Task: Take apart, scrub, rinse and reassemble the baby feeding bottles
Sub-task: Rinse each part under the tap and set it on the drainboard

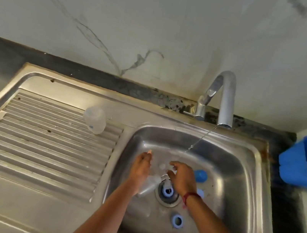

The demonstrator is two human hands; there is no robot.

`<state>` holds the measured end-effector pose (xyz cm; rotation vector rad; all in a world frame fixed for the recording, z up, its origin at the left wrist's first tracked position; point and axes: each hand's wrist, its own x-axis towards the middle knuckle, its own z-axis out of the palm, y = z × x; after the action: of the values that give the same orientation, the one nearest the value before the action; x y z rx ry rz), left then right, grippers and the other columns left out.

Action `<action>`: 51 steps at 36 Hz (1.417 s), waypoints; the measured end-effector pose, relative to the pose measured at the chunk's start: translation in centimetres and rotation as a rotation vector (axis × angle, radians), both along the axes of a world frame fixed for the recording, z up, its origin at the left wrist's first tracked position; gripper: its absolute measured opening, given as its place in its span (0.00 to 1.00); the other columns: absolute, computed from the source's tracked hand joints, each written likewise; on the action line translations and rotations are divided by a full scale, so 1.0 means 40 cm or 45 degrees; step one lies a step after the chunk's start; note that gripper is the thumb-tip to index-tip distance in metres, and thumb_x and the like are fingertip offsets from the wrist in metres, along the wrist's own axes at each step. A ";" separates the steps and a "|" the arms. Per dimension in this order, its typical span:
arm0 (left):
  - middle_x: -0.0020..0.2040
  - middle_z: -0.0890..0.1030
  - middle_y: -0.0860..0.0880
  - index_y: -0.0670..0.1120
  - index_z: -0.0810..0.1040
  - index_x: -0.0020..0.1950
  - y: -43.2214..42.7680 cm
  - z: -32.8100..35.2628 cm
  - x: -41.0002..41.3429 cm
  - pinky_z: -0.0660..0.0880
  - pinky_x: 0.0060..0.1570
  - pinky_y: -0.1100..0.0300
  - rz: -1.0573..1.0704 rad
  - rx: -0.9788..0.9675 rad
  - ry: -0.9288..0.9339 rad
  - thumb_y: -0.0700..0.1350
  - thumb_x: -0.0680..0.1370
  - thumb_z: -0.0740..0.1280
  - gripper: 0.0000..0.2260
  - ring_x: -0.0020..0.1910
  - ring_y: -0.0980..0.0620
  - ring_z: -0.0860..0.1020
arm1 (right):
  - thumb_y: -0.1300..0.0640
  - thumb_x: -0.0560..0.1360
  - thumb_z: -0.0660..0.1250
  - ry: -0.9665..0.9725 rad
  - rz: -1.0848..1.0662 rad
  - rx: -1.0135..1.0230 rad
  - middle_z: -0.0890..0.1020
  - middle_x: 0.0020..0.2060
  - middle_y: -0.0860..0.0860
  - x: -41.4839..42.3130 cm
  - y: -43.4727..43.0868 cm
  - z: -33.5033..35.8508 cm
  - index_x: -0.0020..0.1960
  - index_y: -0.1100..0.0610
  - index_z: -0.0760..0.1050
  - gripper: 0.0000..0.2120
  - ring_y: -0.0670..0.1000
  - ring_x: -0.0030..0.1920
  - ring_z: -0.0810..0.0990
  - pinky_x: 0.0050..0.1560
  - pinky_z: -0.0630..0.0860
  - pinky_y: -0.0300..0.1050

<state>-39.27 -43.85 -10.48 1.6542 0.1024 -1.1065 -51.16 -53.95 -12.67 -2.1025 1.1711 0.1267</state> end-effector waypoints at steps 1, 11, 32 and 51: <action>0.45 0.80 0.51 0.50 0.78 0.46 -0.003 -0.007 0.003 0.73 0.45 0.56 0.007 0.017 0.004 0.51 0.84 0.60 0.11 0.44 0.53 0.77 | 0.55 0.77 0.69 0.012 0.038 -0.023 0.80 0.60 0.55 0.012 0.000 -0.009 0.66 0.54 0.77 0.18 0.55 0.61 0.79 0.61 0.73 0.45; 0.46 0.81 0.53 0.53 0.79 0.43 -0.006 -0.055 0.023 0.75 0.59 0.46 -0.020 0.098 -0.108 0.56 0.82 0.63 0.12 0.52 0.49 0.79 | 0.58 0.80 0.60 0.169 0.149 -0.200 0.80 0.51 0.56 0.092 0.017 -0.074 0.55 0.58 0.78 0.10 0.56 0.52 0.80 0.48 0.73 0.45; 0.39 0.85 0.51 0.48 0.85 0.43 -0.058 0.055 -0.066 0.79 0.46 0.55 -0.426 -0.099 -0.468 0.38 0.78 0.68 0.09 0.40 0.53 0.83 | 0.69 0.73 0.72 -0.846 -0.899 0.731 0.83 0.39 0.58 -0.037 0.031 0.075 0.45 0.63 0.77 0.06 0.54 0.41 0.84 0.43 0.82 0.49; 0.29 0.82 0.55 0.53 0.84 0.38 -0.148 0.112 -0.072 0.75 0.32 0.64 -0.217 -0.203 -0.314 0.37 0.78 0.69 0.13 0.30 0.58 0.79 | 0.63 0.72 0.75 -0.768 -0.460 0.150 0.85 0.43 0.44 -0.017 -0.041 0.140 0.50 0.49 0.80 0.12 0.41 0.44 0.83 0.45 0.78 0.36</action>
<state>-42.16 -49.78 -5.99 1.6636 -0.2839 -0.9995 -51.85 -55.60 -7.08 -1.6199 1.1024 -0.5542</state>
